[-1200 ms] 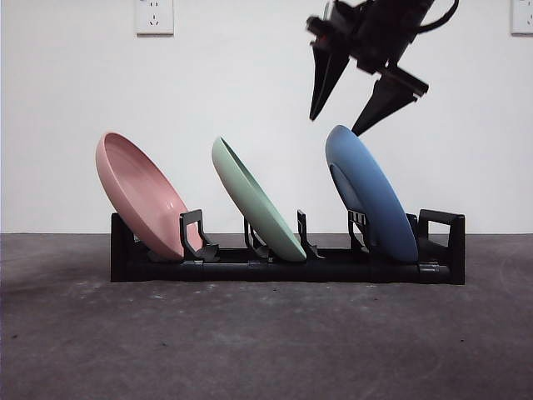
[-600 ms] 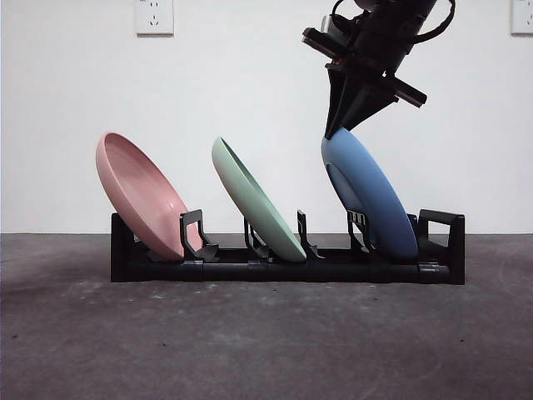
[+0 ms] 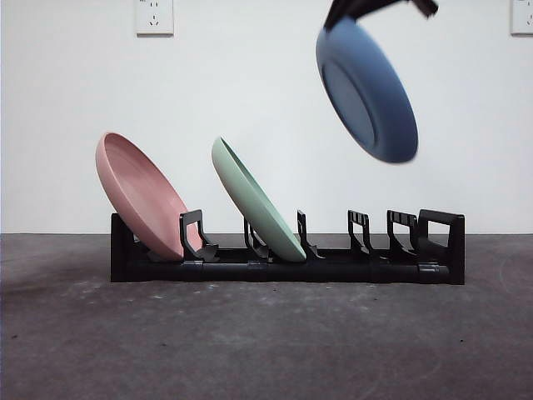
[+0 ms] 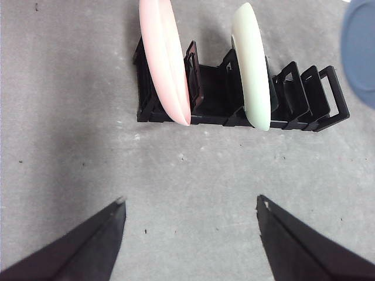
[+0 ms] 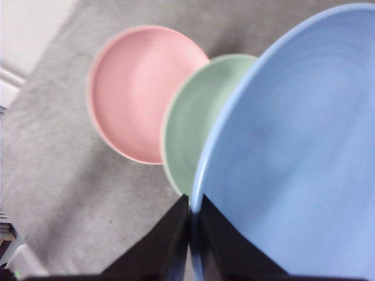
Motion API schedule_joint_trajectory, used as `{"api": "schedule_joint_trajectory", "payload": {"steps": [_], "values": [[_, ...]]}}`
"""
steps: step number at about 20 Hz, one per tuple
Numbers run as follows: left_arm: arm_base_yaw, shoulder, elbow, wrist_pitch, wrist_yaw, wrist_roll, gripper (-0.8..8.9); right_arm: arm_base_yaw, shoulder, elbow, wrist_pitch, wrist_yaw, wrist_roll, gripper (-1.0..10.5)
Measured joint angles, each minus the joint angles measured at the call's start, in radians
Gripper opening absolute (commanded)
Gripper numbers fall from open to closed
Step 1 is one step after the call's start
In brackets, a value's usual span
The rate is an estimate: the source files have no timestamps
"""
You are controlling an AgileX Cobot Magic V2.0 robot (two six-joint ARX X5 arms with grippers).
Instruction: Place the plate
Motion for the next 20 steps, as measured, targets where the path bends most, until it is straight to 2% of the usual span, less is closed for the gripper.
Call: {"api": "schedule_joint_trajectory", "payload": {"steps": [2,4,6,8,13,15,20], "values": [[0.000,0.000,0.000,0.000,0.000,0.005,3.48,0.016,-0.050,0.000,-0.021,-0.003,-0.034,0.2],[0.000,0.000,0.000,0.000,0.000,0.010,3.48,0.050,-0.115,0.000,-0.055,0.033,-0.082,0.2],[0.000,0.000,0.000,0.000,0.000,0.013,3.48,0.112,-0.192,0.000,-0.051,0.150,-0.131,0.2],[0.000,0.000,0.000,0.000,0.000,0.018,3.48,0.182,-0.275,-0.039,0.026,0.243,-0.164,0.1],[0.000,0.000,0.000,0.000,0.000,0.019,3.48,0.335,-0.539,-0.382,0.321,0.373,-0.190,0.1],[0.000,0.000,0.000,0.000,0.000,0.019,3.48,0.381,-0.626,-0.528,0.345,0.429,-0.200,0.1],[0.000,0.000,0.000,0.000,0.000,0.028,3.48,0.535,-0.752,-0.806,0.360,0.600,-0.300,0.1]]}}
